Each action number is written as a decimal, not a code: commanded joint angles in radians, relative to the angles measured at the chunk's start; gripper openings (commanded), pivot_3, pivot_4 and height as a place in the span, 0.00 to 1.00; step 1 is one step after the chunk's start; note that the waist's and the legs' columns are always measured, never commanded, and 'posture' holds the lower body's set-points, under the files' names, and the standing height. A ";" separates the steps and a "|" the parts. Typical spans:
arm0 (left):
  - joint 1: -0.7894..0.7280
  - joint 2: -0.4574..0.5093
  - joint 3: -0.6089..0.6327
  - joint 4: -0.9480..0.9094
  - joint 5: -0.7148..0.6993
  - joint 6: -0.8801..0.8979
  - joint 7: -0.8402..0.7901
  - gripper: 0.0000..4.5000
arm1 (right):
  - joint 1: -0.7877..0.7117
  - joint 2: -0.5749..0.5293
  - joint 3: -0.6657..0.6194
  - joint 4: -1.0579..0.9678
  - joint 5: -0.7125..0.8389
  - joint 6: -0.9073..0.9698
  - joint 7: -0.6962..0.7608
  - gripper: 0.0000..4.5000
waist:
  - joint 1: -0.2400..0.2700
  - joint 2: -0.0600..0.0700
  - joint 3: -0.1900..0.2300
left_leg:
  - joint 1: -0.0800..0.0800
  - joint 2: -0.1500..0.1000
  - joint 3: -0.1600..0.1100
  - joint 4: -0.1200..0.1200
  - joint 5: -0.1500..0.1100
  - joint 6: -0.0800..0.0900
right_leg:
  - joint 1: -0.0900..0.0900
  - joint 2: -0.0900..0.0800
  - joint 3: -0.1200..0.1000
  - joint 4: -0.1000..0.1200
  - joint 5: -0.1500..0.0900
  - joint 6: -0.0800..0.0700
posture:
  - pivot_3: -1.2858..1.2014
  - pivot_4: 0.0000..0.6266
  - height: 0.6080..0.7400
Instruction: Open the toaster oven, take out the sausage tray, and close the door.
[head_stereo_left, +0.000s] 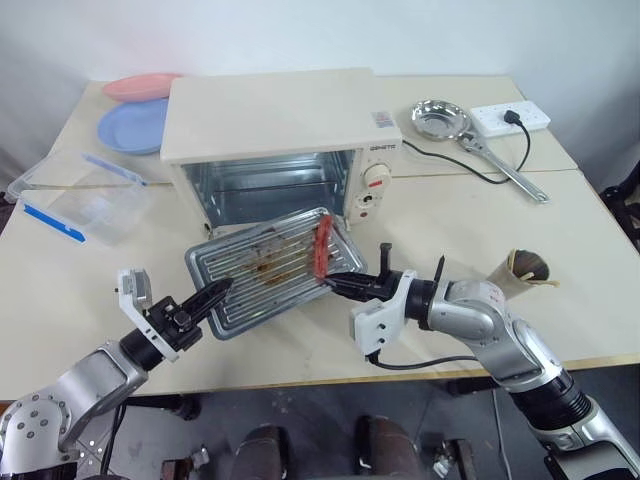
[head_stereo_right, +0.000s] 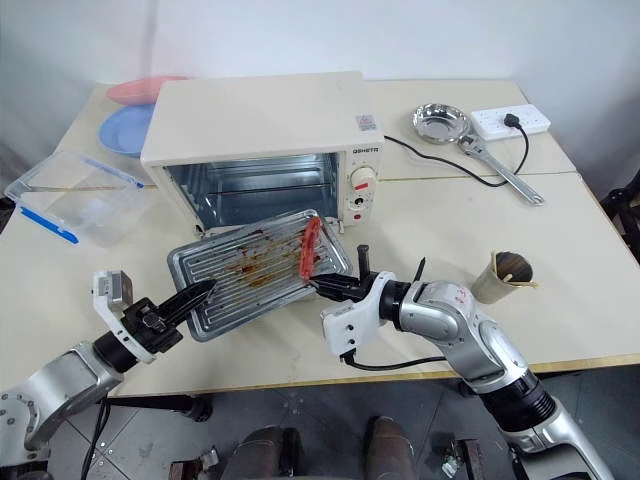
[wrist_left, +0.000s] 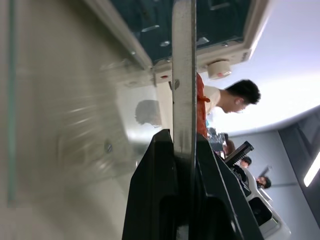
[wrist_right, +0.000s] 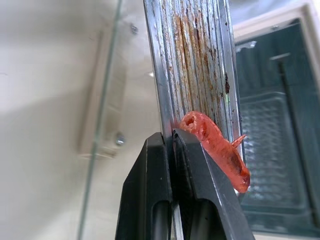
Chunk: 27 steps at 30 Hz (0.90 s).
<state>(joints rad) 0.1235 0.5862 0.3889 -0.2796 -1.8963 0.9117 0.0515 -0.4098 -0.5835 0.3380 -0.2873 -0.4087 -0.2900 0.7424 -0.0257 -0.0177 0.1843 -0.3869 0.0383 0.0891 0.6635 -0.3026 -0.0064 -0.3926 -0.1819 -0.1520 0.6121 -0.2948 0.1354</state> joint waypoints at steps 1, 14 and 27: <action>0.031 -0.003 -0.028 -0.056 -0.019 -0.018 0.024 0.00 | -0.005 0.008 -0.042 -0.079 0.136 0.030 0.036 0.25 | 0.001 0.000 0.000 | 0.000 0.000 0.000 0.000 0.000 0.000 | 0.000 0.000 0.000 0.000 0.000 0.000 | 0.52 0.24 1.00; 0.146 -0.093 -0.018 -0.148 -0.076 -0.133 0.042 0.00 | -0.013 -0.041 -0.091 -0.066 0.289 0.020 0.103 1.00 | 0.001 0.000 0.000 | 0.000 0.000 0.000 0.000 0.000 0.001 | 0.000 0.000 0.000 -0.001 0.000 0.000 | 0.52 0.24 1.00; 0.395 -0.336 0.064 -0.332 -0.076 -0.300 0.027 0.00 | 0.021 -0.178 -0.169 0.181 0.707 0.148 0.494 1.00 | 0.002 0.000 0.000 | 0.000 0.000 0.002 0.001 -0.004 0.005 | 0.003 0.000 0.001 -0.011 0.001 -0.001 | 0.52 0.24 1.00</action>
<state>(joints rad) 0.4913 0.2636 0.4441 -0.5310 -1.9457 0.6320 0.0950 -0.3633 -0.7668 0.1957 -0.1272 0.2675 -0.1131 1.2112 -0.0241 -0.0181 0.1846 -0.3870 0.0379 0.0914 0.6650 -0.3066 -0.0020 -0.3902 -0.1820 -0.1511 0.6010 -0.2939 0.1343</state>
